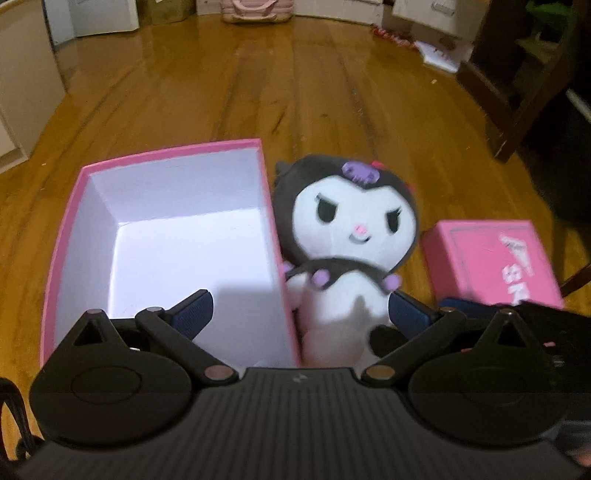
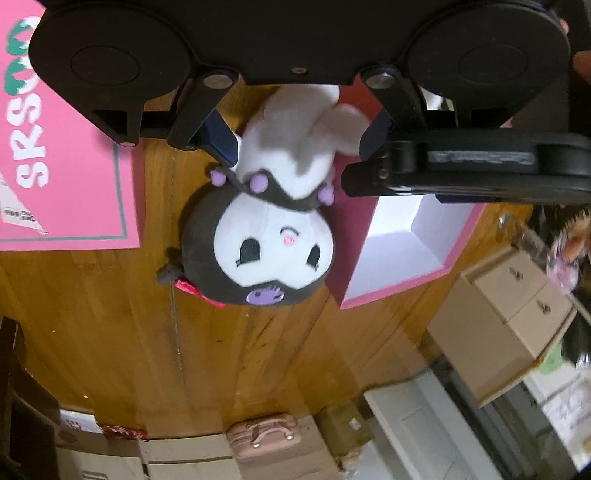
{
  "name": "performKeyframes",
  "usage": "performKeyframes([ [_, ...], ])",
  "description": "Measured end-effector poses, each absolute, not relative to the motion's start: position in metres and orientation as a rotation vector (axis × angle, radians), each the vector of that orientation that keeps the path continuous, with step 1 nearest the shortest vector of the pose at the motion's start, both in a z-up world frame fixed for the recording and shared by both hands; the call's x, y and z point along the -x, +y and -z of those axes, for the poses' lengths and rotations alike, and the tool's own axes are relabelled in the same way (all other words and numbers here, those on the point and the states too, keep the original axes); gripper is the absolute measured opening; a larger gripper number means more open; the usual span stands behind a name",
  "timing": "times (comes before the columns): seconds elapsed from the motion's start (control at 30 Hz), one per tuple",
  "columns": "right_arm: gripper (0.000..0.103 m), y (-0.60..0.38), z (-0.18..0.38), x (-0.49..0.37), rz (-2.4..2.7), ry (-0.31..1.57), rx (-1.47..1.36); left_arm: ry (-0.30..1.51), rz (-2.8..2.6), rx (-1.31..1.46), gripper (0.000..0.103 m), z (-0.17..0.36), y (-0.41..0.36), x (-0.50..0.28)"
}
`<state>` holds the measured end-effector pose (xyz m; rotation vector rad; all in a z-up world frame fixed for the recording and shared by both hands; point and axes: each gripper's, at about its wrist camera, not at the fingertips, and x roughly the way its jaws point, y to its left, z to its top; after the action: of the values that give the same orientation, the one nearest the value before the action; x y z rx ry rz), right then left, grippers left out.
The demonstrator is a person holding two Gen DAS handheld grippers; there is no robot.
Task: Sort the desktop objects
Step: 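Move the right tool to the Kuromi plush, then grasp the Kuromi plush with the right gripper and lift it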
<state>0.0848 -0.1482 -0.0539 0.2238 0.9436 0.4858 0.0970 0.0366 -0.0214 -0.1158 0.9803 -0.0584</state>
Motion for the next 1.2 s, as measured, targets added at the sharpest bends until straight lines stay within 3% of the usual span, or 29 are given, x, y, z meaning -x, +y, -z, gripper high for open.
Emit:
performKeyframes([
  [0.2, 0.078, -0.154, 0.065, -0.102, -0.451, 0.959, -0.349, 0.951, 0.021, 0.072, 0.103, 0.013, 0.044, -0.108],
  [0.63, 0.078, -0.11, 0.084, -0.145, -0.384, 1.044, -0.225, 0.933, -0.07, 0.036, 0.103, 0.036, 0.055, -0.14],
  [0.73, 0.085, -0.109, 0.089, -0.151, -0.385, 1.068, -0.235, 0.945, -0.048, 0.091, 0.103, 0.039, 0.061, -0.14],
  [1.2, 0.089, -0.1, 0.103, -0.151, -0.343, 1.107, -0.17, 0.972, -0.062, 0.072, 0.103, 0.044, 0.063, -0.135],
])
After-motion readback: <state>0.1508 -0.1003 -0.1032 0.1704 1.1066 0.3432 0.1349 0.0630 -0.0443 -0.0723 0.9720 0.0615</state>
